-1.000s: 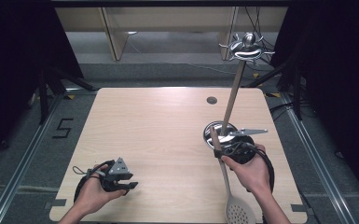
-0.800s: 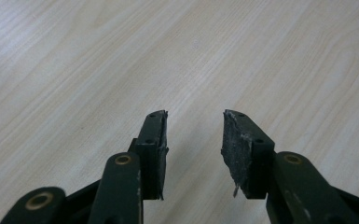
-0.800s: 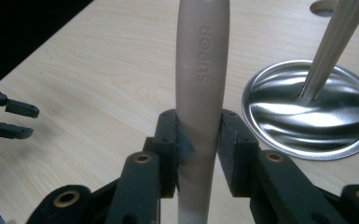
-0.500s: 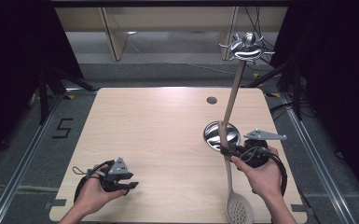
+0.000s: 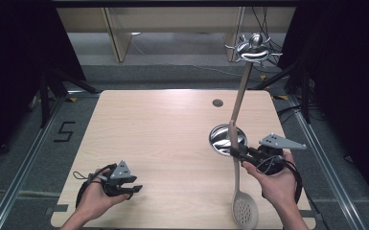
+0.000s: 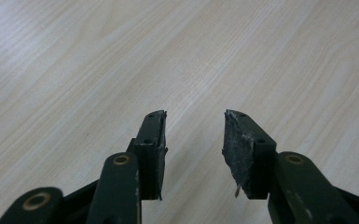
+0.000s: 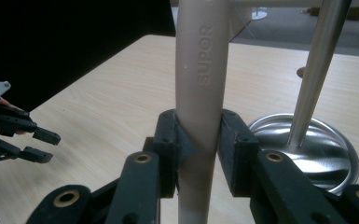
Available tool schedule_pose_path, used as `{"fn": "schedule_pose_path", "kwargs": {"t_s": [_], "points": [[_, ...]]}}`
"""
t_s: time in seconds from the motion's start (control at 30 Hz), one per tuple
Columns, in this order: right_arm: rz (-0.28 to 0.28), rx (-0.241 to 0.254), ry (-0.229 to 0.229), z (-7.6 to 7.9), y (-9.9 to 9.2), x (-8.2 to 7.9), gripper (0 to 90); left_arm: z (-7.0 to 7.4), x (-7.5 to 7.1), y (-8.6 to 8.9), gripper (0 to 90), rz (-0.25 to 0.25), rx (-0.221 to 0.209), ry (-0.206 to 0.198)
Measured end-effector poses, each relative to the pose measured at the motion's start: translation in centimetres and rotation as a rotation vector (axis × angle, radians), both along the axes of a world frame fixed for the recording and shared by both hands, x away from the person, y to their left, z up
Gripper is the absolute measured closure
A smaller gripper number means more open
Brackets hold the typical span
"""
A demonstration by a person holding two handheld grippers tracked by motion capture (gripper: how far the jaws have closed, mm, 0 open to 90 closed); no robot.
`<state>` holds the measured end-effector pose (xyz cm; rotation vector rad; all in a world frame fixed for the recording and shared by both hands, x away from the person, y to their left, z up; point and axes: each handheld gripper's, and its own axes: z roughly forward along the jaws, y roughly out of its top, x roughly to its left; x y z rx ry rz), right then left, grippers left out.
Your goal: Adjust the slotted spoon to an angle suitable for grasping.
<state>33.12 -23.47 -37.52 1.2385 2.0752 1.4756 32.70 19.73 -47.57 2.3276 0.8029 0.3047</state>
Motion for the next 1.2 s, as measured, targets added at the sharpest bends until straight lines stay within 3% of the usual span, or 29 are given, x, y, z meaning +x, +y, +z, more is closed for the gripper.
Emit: {"fn": "schedule_pose_path", "kwargs": {"t_s": [0.03,0.07,0.23,0.4,0.47,0.57,0.63,0.67,0.77,0.8,0.87,0.9,0.97,1.1,1.2], "points": [[-0.002,-0.009,-0.016,0.1,-0.2,0.0,70.9,0.0,0.0,0.0,58.1,0.000,0.000,0.001],[-0.009,0.019,0.016,0.2,0.0,-0.2,70.9,0.0,0.0,0.0,58.0,0.000,0.000,0.000],[-0.024,0.014,-0.007,0.3,-0.4,0.0,70.9,0.0,0.1,0.0,57.8,-0.004,0.004,-0.004],[-0.038,0.024,-0.066,0.5,-0.7,-0.1,70.9,0.1,0.2,0.0,57.8,-0.019,0.017,-0.011],[-0.056,0.044,-0.064,0.7,-0.5,-0.3,70.9,0.1,0.2,0.0,57.6,-0.020,0.018,-0.012],[-0.069,0.037,-0.100,1.0,-0.6,-0.4,70.9,0.1,0.2,0.0,57.6,-0.020,0.015,-0.015],[-0.078,0.040,-0.097,1.1,-0.5,-0.5,70.9,0.1,0.1,0.0,57.5,-0.025,0.005,-0.010],[-0.068,0.022,-0.150,1.3,-0.7,-0.4,70.9,0.0,0.1,0.0,57.6,-0.007,-0.001,-0.002],[-0.088,0.028,-0.167,1.6,-0.7,-0.4,71.0,0.0,0.1,0.0,57.3,-0.014,0.007,-0.004],[-0.102,0.046,-0.150,1.8,-0.5,-0.6,71.0,0.0,0.2,0.1,57.2,-0.021,0.017,-0.014],[-0.101,0.018,-0.170,2.0,-0.7,-0.4,71.0,0.0,0.2,0.0,57.2,-0.019,0.014,-0.012],[-0.113,0.036,-0.155,2.1,-0.6,-0.5,71.0,0.0,0.1,0.0,57.2,-0.009,0.002,-0.001],[-0.113,0.019,-0.186,2.2,-0.7,-0.4,71.0,0.0,0.1,0.0,57.2,0.002,-0.005,-0.012],[-0.122,0.035,-0.200,2.7,-0.5,-0.4,71.0,0.0,0.2,0.1,57.2,-0.017,0.007,-0.026],[-0.126,0.021,-0.218,3.0,-0.5,-0.3,71.0,0.1,0.2,0.2,57.2,-0.019,0.002,-0.021]]}}
